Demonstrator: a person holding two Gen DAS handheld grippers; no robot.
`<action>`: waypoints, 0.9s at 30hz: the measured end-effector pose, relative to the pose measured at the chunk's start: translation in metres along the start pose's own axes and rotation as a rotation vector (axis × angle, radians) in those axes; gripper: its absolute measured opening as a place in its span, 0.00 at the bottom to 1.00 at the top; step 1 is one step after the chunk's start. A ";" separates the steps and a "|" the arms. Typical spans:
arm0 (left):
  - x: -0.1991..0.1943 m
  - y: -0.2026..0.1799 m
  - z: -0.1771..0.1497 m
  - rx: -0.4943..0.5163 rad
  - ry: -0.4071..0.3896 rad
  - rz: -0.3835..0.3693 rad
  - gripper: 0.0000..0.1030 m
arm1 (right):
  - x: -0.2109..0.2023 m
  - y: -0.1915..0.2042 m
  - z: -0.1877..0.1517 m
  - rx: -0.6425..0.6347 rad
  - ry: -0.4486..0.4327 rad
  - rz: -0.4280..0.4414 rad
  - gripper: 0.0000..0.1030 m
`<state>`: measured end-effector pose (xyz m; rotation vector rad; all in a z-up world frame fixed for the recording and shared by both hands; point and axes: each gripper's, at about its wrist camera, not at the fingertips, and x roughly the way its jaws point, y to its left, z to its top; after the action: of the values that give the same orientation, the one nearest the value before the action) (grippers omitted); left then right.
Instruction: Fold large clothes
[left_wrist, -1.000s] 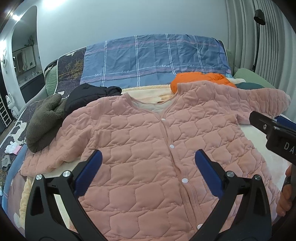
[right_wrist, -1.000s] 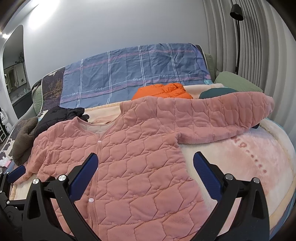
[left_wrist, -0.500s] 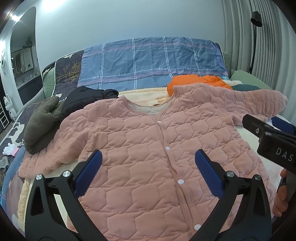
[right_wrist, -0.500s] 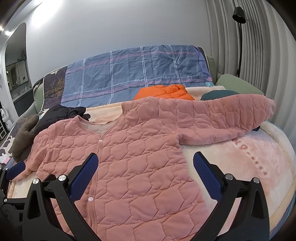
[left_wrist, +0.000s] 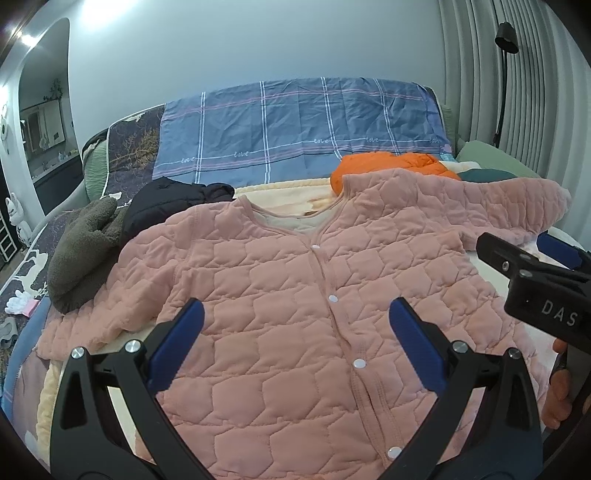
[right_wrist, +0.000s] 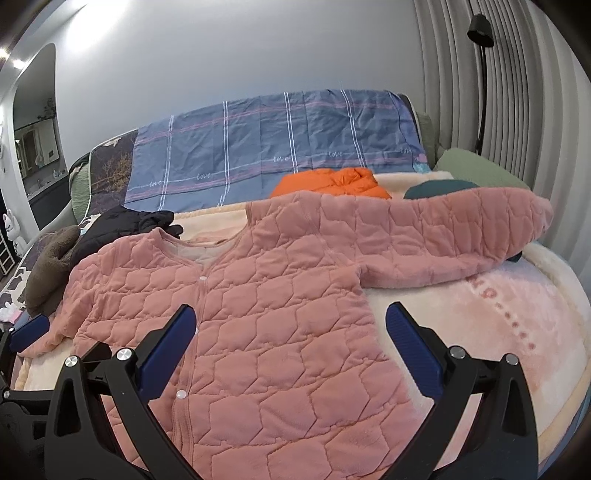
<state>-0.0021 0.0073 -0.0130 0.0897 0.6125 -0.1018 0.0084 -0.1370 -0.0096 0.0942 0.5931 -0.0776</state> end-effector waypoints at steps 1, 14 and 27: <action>0.000 0.000 0.000 -0.001 0.000 0.000 0.98 | -0.001 0.000 0.000 -0.003 -0.003 0.000 0.99; -0.001 0.005 -0.001 -0.018 0.001 -0.022 0.98 | -0.005 0.002 0.000 -0.029 -0.023 -0.029 0.83; 0.006 0.012 -0.004 -0.058 0.039 -0.013 0.98 | 0.000 -0.001 -0.002 0.002 -0.001 -0.024 0.74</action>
<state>0.0016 0.0196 -0.0191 0.0313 0.6543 -0.0948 0.0070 -0.1374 -0.0112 0.0891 0.5933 -0.1020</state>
